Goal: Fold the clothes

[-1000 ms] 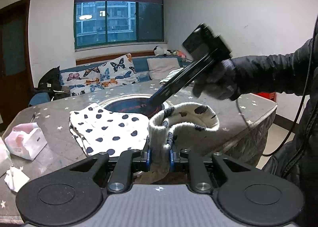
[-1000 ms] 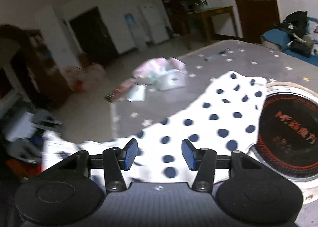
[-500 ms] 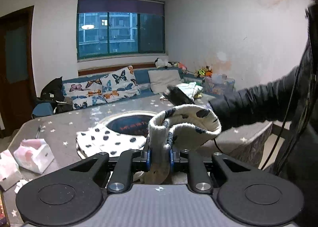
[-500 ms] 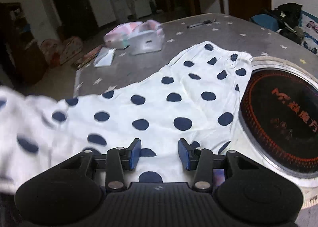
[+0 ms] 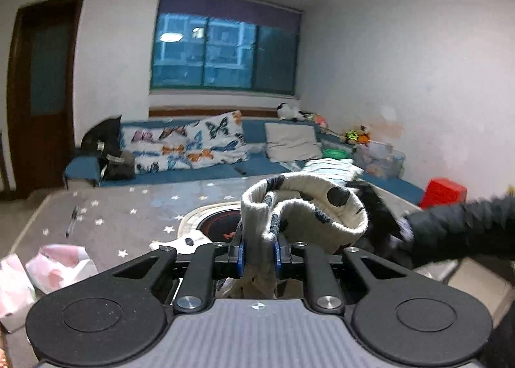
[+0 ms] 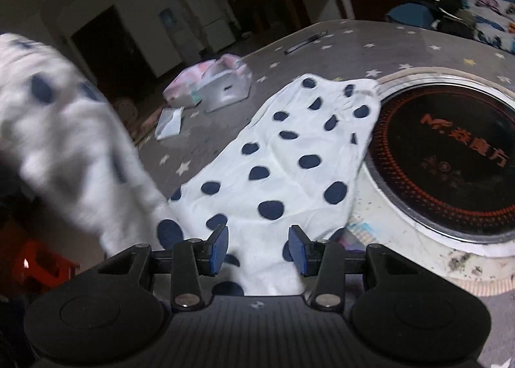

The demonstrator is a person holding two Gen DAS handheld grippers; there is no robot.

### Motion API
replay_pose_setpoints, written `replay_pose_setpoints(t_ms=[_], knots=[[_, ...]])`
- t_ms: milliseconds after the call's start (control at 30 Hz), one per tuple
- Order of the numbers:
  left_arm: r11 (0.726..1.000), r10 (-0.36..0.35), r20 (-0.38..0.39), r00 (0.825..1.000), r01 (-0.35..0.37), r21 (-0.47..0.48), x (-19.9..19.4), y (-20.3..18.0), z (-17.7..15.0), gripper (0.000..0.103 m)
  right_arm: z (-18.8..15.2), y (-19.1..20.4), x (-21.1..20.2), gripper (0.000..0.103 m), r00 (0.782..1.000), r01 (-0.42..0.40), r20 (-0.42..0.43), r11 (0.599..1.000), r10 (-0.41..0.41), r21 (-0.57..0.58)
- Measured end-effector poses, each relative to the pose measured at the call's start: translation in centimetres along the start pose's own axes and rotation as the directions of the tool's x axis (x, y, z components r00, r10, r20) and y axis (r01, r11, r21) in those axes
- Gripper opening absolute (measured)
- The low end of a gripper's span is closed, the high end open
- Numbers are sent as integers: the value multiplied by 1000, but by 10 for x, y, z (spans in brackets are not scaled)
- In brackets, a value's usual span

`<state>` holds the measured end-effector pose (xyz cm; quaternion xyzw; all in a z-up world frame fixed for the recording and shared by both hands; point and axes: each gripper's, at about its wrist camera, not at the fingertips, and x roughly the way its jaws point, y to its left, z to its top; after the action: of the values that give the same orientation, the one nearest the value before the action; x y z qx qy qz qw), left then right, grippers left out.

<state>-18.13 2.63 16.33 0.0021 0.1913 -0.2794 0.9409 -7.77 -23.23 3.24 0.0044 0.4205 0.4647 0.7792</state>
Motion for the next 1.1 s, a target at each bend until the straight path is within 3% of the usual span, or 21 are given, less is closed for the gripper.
replay_pose_setpoints(t_ms=[133,400,733,1000,1100], knots=[[998,5,-33,999,-7,-70,31,30,9,18,0,-5,-4,42,1000,16,14,1000,-16,22],[995,-24,-107,994,14,-96,99,67,20,18,0,-14,-9,42,998,55,27,997,-57,45],[978,-50,-267,962,-6,-206,178,116,8,18,-2,-30,-8,42,996,80,37,990,-85,112],[957,-50,-319,947,-47,-288,214,149,-8,26,-3,-37,-6,42,995,83,37,987,-89,136],[944,-27,-308,951,-77,-322,215,156,-6,28,-2,-36,-6,43,995,87,33,988,-92,130]])
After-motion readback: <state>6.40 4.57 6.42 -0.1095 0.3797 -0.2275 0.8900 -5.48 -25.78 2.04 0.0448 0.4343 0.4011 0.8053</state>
